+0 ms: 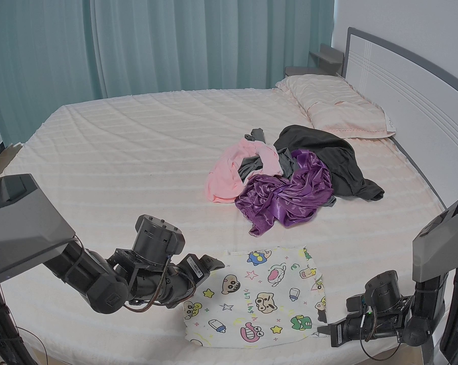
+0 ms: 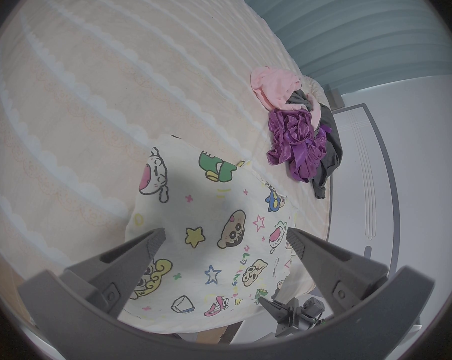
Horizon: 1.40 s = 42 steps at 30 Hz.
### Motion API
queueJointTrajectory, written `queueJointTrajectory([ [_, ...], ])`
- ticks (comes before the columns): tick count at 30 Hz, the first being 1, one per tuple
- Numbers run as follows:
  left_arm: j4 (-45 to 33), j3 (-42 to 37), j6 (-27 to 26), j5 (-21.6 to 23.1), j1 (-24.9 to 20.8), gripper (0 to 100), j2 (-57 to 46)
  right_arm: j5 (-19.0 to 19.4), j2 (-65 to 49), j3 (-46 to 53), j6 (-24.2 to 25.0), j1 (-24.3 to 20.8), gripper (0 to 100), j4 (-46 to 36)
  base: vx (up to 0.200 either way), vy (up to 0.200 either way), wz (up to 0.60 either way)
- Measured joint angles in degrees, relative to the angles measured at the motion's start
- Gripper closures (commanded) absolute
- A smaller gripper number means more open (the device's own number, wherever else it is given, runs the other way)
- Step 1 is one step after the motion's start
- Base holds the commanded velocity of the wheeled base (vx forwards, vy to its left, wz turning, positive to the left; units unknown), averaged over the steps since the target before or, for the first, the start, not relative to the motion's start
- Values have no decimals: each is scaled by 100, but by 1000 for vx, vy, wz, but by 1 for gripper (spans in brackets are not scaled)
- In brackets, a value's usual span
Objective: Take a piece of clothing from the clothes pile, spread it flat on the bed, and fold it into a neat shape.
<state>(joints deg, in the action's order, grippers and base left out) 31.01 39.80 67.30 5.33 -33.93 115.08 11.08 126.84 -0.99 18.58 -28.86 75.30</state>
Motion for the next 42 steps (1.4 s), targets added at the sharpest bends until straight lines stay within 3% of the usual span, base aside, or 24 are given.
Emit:
queueJointTrajectory([
  [3,0,-4,-4,-2,0,0,11,-5,-82,0,5,5,100,2,0,0,0],
  [4,-1,-4,-6,-2,0,0,13,-6,-96,0,2,5,0,7,0,0,0],
  [21,0,-26,46,0,13,0,20,-20,-1023,-113,129,194,0,22,0,0,0],
  [29,-1,-37,63,6,162,0,-2,-77,-1067,-1403,600,347,0,-244,0,0,0],
  [42,84,-4,71,22,505,0,-34,-148,-93,-3647,797,380,0,-1815,0,0,0],
])
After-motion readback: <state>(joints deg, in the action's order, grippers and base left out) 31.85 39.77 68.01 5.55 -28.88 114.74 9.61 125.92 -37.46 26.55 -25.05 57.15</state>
